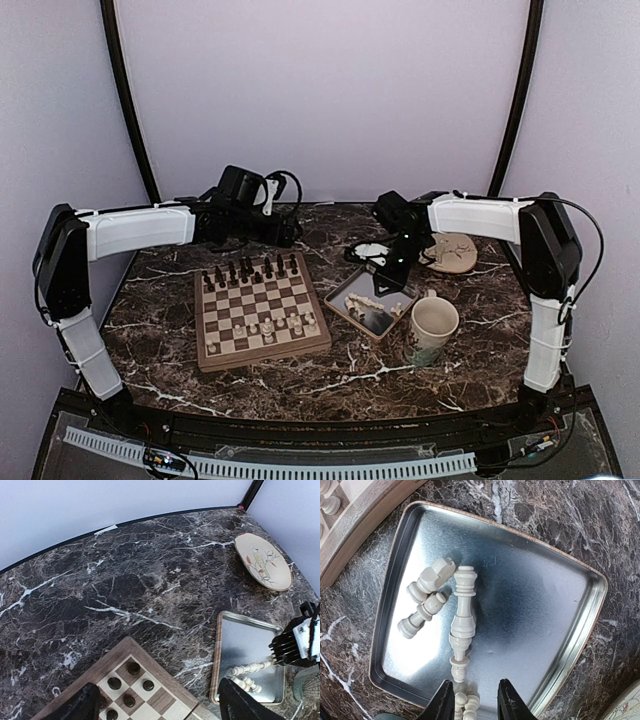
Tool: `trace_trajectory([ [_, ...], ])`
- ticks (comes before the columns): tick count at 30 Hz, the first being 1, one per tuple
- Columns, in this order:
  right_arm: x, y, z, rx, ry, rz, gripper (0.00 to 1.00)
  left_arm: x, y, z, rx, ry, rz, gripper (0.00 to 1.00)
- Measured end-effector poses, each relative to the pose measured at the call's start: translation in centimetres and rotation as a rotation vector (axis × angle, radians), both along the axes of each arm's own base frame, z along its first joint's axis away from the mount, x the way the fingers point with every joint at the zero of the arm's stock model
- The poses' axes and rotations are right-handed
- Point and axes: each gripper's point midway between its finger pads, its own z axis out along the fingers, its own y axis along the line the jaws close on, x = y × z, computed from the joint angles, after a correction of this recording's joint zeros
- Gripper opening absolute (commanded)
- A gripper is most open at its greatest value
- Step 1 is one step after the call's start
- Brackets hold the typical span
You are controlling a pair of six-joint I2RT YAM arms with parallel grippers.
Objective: Set up the chess pieces on the board
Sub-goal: Pick up the chess pile from the storage box.
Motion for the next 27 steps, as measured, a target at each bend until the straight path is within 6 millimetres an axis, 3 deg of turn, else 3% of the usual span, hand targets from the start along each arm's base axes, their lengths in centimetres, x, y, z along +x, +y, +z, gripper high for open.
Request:
trace_trajectory([
  [13, -1.1, 0.6, -2.3, -0.038, 0.043, 0.04, 0.29, -0.6, -1.2, 0.4, -0.069, 0.028, -0.043, 0.79],
  [27, -0.9, 0.2, -3.2, -0.077, 0.034, 0.041, 0.28, -0.9, -1.4, 0.3, -0.095, 0.055, -0.04, 0.77],
])
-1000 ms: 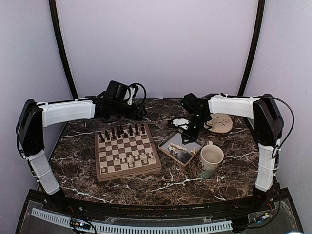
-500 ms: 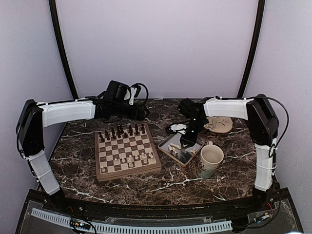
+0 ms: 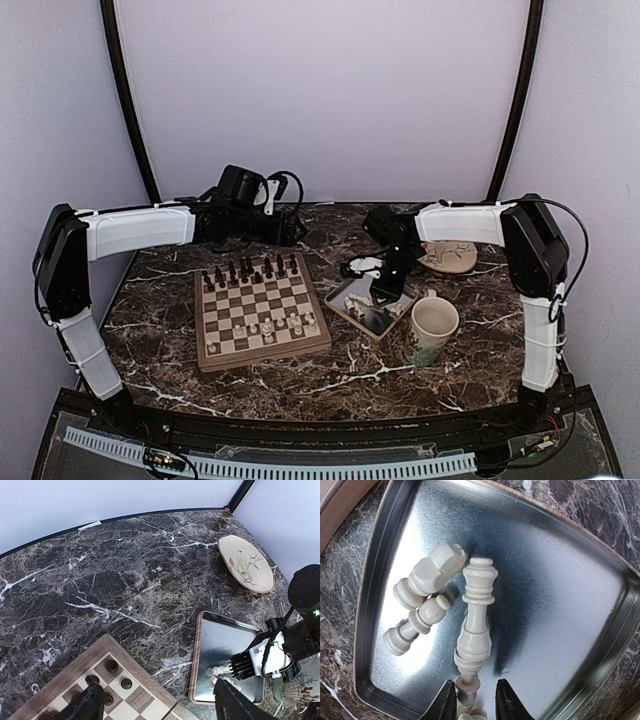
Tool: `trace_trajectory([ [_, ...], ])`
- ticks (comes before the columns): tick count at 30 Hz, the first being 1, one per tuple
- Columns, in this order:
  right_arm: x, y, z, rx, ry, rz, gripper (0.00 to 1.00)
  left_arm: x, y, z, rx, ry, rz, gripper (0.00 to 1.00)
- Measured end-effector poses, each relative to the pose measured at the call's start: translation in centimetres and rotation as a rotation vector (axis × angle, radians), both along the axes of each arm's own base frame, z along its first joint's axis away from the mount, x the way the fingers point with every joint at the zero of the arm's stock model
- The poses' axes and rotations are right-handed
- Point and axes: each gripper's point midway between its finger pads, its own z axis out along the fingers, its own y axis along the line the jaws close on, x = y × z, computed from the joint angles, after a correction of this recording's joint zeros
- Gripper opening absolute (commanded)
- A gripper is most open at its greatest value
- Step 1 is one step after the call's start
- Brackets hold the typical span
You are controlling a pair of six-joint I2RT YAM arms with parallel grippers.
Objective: Set up the chess pieces on the board
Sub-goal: Pick up the chess pile from the storage box, then pass from the right arm to the left
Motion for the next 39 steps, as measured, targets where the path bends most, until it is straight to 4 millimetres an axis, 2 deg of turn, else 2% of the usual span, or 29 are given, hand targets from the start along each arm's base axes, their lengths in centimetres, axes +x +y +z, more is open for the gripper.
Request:
trace_trajectory([
  [6, -0.3, 0.0, -1.2, -0.026, 0.016, 0.004, 0.23, -0.2, 0.0, -0.3, -0.008, 0.016, 0.0, 0.77],
  [12, 0.3, 0.2, -1.1, -0.031, 0.002, -0.018, 0.09, -0.8, 0.0, -1.3, -0.017, 0.054, -0.003, 0.76],
  [19, 0.6, 0.2, -0.6, -0.021, -0.004, -0.037, 0.03, -1.3, -0.4, -1.6, -0.065, 0.106, 0.004, 0.73],
  [23, 1.1, 0.5, 1.3, 0.032, -0.028, -0.052, 0.02, -1.6, -1.6, -0.7, -0.157, 0.137, -0.017, 0.69],
  [27, 2.2, 0.9, 4.7, 0.122, -0.09, -0.081, 0.02, -1.8, -3.2, -0.3, -0.256, 0.18, -0.05, 0.66],
  [31, 3.1, 1.2, 6.8, 0.192, -0.119, -0.108, 0.02, -2.0, -4.7, -1.7, -0.333, 0.265, -0.074, 0.6],
  [33, 3.3, 1.4, 7.2, 0.215, -0.114, -0.121, 0.02, -2.2, -5.5, -2.7, -0.362, 0.311, -0.089, 0.56],
  [36, 3.3, 1.7, 7.5, 0.244, -0.1, -0.131, 0.03, -2.7, -6.7, -4.3, -0.388, 0.381, -0.121, 0.55],
  [39, 3.2, 2.1, 7.9, 0.272, -0.082, -0.137, 0.03, -3.2, -8.2, -5.2, -0.416, 0.43, -0.155, 0.55],
])
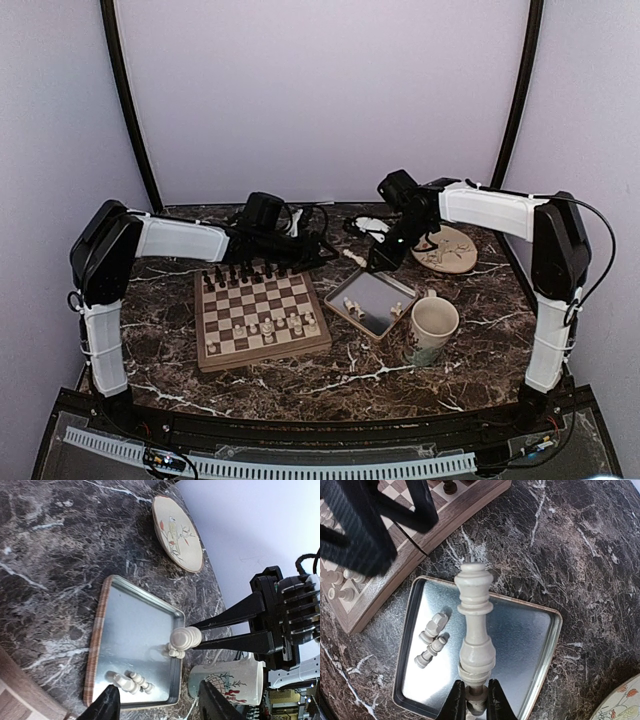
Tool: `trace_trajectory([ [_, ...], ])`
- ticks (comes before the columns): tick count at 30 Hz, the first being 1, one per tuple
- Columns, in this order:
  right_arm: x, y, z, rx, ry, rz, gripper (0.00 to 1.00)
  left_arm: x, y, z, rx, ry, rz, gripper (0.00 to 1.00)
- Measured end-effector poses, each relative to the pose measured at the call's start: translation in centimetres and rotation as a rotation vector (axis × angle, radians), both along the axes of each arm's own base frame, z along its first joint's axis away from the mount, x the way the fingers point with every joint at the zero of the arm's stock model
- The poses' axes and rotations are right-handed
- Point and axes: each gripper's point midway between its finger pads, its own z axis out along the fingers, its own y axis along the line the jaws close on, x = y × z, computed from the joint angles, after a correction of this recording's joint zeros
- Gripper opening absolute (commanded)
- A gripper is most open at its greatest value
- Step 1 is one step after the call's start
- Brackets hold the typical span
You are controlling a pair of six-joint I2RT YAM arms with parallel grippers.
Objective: Set up the chess pieces on the board
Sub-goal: Pass from the right arm to the left
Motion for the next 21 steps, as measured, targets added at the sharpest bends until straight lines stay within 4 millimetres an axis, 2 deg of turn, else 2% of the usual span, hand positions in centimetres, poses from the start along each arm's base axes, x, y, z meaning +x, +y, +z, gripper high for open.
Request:
trace_trajectory([
  [7, -0.4, 0.7, 0.4, 0.04, 0.025, 0.01, 0.03, -0.6, -2.2, 0.0, -0.1, 0.059, -0.052, 0.55],
  [15, -0.7, 1.0, 0.6, 0.06, 0.041, 0.02, 0.04, 0.0, -3.1, 0.8, -0.149, 0.071, -0.055, 0.55],
  [21, -0.9, 1.2, 0.7, 0.072, 0.049, 0.026, 0.04, 0.3, -3.5, 0.3, -0.153, 0.089, -0.049, 0.45],
])
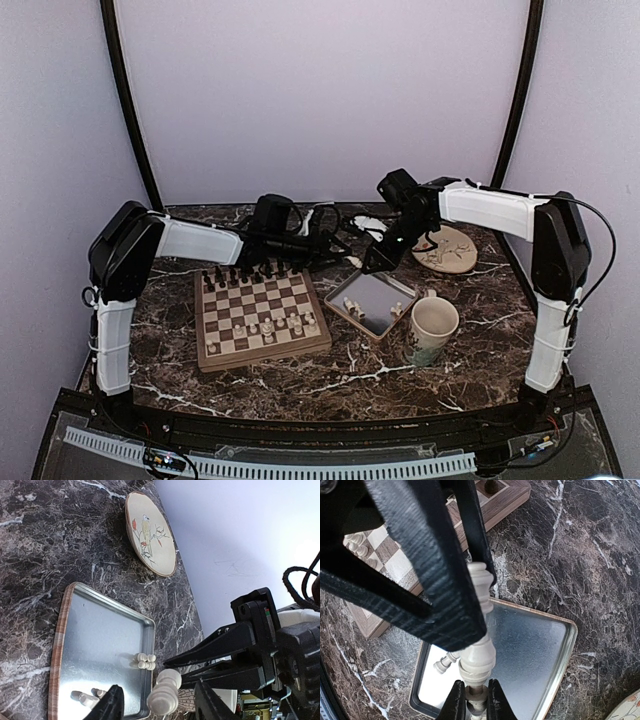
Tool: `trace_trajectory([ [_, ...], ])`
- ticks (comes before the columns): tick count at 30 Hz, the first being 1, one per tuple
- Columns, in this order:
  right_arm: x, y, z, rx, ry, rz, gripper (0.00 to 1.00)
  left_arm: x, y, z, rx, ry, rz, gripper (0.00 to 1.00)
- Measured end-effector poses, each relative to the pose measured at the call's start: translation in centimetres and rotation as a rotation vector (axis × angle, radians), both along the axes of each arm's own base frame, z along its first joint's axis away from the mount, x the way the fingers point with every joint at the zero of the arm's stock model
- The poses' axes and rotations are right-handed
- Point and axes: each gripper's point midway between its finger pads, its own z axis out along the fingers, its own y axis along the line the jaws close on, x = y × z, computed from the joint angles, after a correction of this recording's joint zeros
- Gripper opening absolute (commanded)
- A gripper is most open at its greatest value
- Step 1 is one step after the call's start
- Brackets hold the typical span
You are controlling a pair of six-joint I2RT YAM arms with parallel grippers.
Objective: Set up the chess pieces on the board
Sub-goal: Pass from the right arm to the left
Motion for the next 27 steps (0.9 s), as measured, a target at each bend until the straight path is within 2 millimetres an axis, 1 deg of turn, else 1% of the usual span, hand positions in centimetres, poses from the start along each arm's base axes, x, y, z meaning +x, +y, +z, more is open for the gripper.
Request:
trace_trajectory([
  [9, -0.1, 0.0, 0.3, 0.006, -0.003, 0.001, 0.04, 0.2, -0.4, 0.2, -0.021, 0.008, 0.0, 0.29],
  [15, -0.1, 0.0, 0.2, 0.004, -0.001, 0.001, 0.04, 0.2, -0.5, 0.3, -0.033, 0.004, -0.009, 0.13],
  [17, -0.2, 0.0, 0.1, 0.002, 0.002, 0.001, 0.04, 0.1, -0.6, 0.5, -0.042, -0.004, -0.019, 0.09],
  [23, -1.0, -0.7, 0.0, -0.006, 0.009, 0.0, 0.03, -0.2, -0.7, 0.6, -0.04, -0.039, -0.045, 0.07],
  [27, -1.7, -1.6, -0.3, -0.013, 0.017, -0.008, 0.03, -0.5, -0.3, 0.1, 0.019, -0.082, -0.056, 0.07],
])
